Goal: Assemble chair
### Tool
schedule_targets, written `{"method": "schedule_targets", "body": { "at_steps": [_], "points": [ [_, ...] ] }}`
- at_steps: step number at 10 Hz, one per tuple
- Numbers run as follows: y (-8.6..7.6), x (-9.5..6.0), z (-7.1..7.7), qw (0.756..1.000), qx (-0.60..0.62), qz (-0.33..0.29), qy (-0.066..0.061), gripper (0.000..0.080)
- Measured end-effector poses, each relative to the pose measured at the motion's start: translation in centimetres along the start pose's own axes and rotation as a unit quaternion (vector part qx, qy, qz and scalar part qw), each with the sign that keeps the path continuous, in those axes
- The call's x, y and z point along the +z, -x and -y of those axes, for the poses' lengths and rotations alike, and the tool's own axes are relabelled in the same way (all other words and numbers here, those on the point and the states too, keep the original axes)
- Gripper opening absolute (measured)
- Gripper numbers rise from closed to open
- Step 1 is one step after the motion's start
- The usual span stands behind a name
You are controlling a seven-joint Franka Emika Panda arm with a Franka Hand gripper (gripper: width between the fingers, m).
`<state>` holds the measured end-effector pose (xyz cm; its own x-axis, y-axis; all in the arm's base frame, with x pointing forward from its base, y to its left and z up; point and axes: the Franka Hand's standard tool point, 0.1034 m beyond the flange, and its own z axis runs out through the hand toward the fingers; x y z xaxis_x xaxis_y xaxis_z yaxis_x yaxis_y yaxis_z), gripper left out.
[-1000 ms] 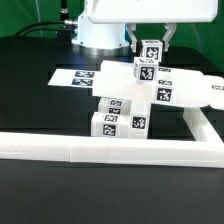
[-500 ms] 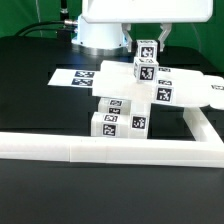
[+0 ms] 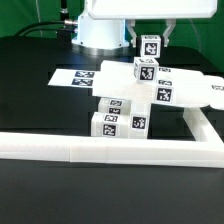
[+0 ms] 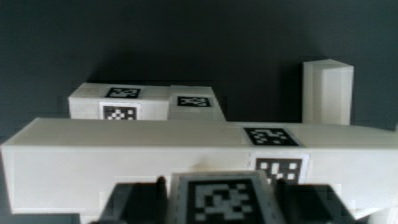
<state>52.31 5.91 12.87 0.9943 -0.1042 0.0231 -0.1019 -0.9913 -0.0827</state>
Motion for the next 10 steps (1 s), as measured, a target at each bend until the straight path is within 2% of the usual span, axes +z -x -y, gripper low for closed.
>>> {"method": "schedule_targets", "body": {
  "at_steps": [1, 10],
  "points": [
    [0.1, 0.4, -0.1, 1.0, 0.001, 0.001, 0.002, 0.0285],
    [-1.1, 0.4, 0.1, 1.0, -0.006, -0.02, 0.004, 0.0285]
  ]
}}
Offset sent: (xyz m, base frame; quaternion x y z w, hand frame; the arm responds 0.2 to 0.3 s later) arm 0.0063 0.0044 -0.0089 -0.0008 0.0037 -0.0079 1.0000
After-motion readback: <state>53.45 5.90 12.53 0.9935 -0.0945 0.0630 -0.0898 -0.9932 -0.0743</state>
